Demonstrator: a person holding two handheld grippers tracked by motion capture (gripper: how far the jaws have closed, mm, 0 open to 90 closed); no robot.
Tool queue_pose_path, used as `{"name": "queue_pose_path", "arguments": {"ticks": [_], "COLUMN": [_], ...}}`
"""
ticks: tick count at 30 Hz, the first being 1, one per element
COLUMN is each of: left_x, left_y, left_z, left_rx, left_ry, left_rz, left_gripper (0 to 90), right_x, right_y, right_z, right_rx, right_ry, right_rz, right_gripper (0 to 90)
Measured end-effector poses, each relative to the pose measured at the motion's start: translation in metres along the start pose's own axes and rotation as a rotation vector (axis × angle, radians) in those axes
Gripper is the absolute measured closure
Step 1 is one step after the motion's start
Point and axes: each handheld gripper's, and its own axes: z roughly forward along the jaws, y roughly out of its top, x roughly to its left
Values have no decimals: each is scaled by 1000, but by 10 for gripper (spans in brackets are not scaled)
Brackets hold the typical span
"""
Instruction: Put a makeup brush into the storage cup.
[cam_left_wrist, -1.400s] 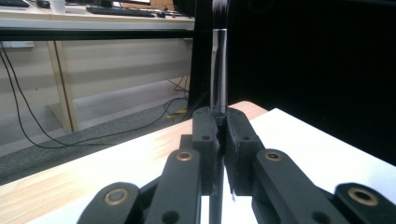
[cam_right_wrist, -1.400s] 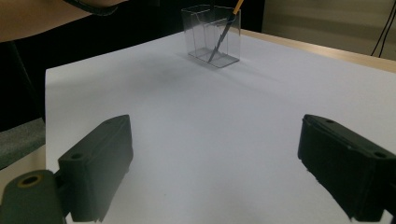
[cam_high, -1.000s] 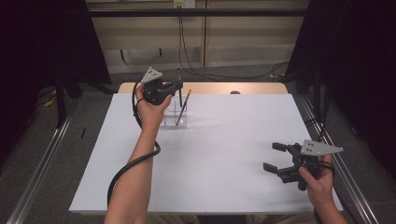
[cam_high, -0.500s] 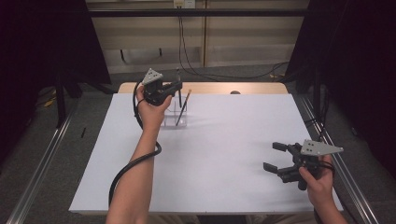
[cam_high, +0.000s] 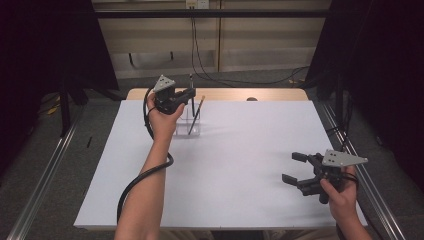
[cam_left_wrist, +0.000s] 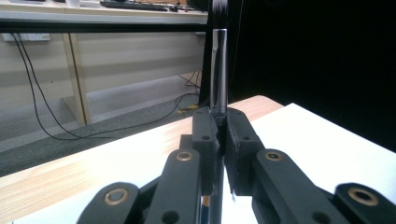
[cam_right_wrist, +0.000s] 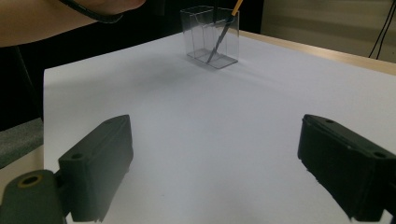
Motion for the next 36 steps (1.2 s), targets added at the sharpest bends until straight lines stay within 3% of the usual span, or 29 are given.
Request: {"name": "queue_pose_path", "arguments": {"ticks": [36], "left_x": [1], "left_y": [-16], "left_z": [1], "left_rx": [21], "left_ry": [6], "left_rz": [-15], "left_gripper": [836], "right_x": [0], "right_y": [1], "right_z": [0], "right_rx": [-1], "right_ry": [-1], "right_rz": [-4], "right_gripper": [102]}}
